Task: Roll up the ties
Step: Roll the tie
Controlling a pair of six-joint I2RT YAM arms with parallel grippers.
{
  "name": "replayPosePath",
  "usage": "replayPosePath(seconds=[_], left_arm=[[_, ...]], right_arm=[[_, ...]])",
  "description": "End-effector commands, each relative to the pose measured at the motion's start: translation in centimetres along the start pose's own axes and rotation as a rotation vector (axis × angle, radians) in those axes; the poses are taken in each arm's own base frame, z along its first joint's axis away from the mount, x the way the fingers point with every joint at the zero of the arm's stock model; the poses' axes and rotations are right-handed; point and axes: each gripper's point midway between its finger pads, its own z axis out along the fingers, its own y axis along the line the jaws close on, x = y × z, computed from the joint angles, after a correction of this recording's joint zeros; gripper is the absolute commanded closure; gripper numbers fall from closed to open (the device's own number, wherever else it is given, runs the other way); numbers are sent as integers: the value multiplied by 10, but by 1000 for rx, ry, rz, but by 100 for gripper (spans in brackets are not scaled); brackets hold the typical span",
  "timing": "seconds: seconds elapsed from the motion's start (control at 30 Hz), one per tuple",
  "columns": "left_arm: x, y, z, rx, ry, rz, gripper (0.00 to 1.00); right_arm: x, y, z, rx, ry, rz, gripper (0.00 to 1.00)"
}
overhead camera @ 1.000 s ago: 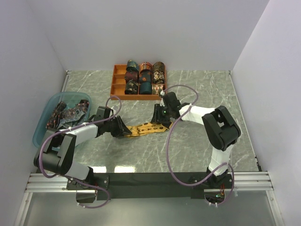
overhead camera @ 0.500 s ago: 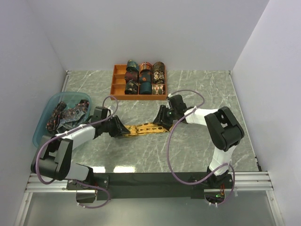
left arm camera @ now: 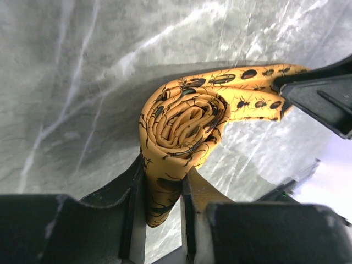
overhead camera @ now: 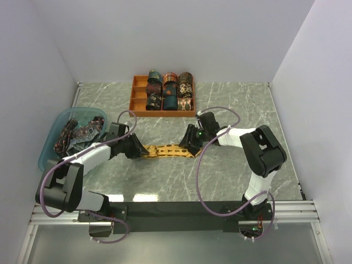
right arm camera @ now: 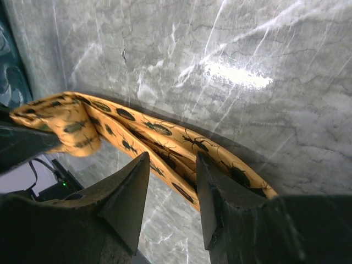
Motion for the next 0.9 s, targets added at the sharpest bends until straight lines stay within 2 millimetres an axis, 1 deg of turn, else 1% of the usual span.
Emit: replayPosePath(seconds=[0.0, 0.03, 0.07, 0.13, 0.17, 0.2, 0.23, 0.27, 0.3, 0.37, 0.4, 0.43, 0.47, 0.5, 0.53, 0.57, 0.6, 0.63, 0.7, 0.73, 0.77, 0.8, 0.83, 0.87], left_arm=[[-22, 12, -10, -150, -76, 81, 99], [-22, 14, -11, -171, -70, 107, 99], [-24, 20, -10, -220, -73, 116, 99], [-22, 23, -13, -287, -54, 157, 99], [-26, 32, -13, -354, -68, 170, 99], [-30, 26, -14, -373, -76, 197, 99], [-27, 31, -17, -411, -56, 210, 99], [-29, 36, -17, -454, -62, 220, 99], [-32, 30, -18, -463, -70, 239, 99], [-32, 32, -22, -506, -64, 256, 99], [-38, 27, -24, -522, -88, 273, 99], [-38, 29, -27, -551, -80, 278, 99], [-39, 30, -28, -575, -80, 288, 99], [-44, 23, -29, -584, -96, 306, 99], [-47, 26, -31, -619, -107, 320, 99], [-45, 29, -32, -653, -97, 326, 99], [-48, 23, -32, -658, -106, 341, 99], [-51, 24, -33, -687, -120, 352, 99], [-50, 24, -31, -729, -110, 376, 99], [-54, 26, -32, -762, -128, 386, 99], [-53, 30, -29, -795, -117, 395, 99], [-54, 26, -29, -813, -124, 411, 99], [-54, 26, -28, -834, -127, 416, 99], [-56, 31, -27, -875, -130, 428, 99]], right_arm=[[11, -36, -7, 152, 21, 3, 52], [7, -34, -8, 152, 12, -7, 52], [6, -33, -10, 156, 10, -12, 52], [1, -31, -12, 170, -9, -32, 50], [-2, -29, -14, 174, -21, -39, 49], [-4, -28, -16, 174, -29, -43, 49], [-7, -29, -18, 185, -41, -54, 48], [-10, -25, -23, 183, -54, -64, 47], [-12, -23, -26, 184, -65, -71, 46], [-18, -18, -37, 192, -99, -99, 44], [-21, -17, -42, 202, -116, -107, 43], [-22, -17, -46, 211, -125, -126, 40], [-24, -17, -55, 231, -146, -136, 38], [-25, -16, -60, 238, -157, -144, 37], [-25, -18, -64, 247, -162, -155, 33], [-26, -19, -73, 270, -183, -161, 32], [-25, -19, -76, 279, -188, -167, 30], [-24, -22, -80, 291, -192, -171, 28], [-23, -22, -90, 306, -212, -179, 26], [-18, -25, -93, 313, -209, -181, 26], [-17, -23, -99, 306, -221, -188, 26], [-16, -22, -101, 301, -223, -189, 26], [-11, -25, -102, 305, -216, -190, 26], [-10, -23, -106, 298, -225, -198, 26]])
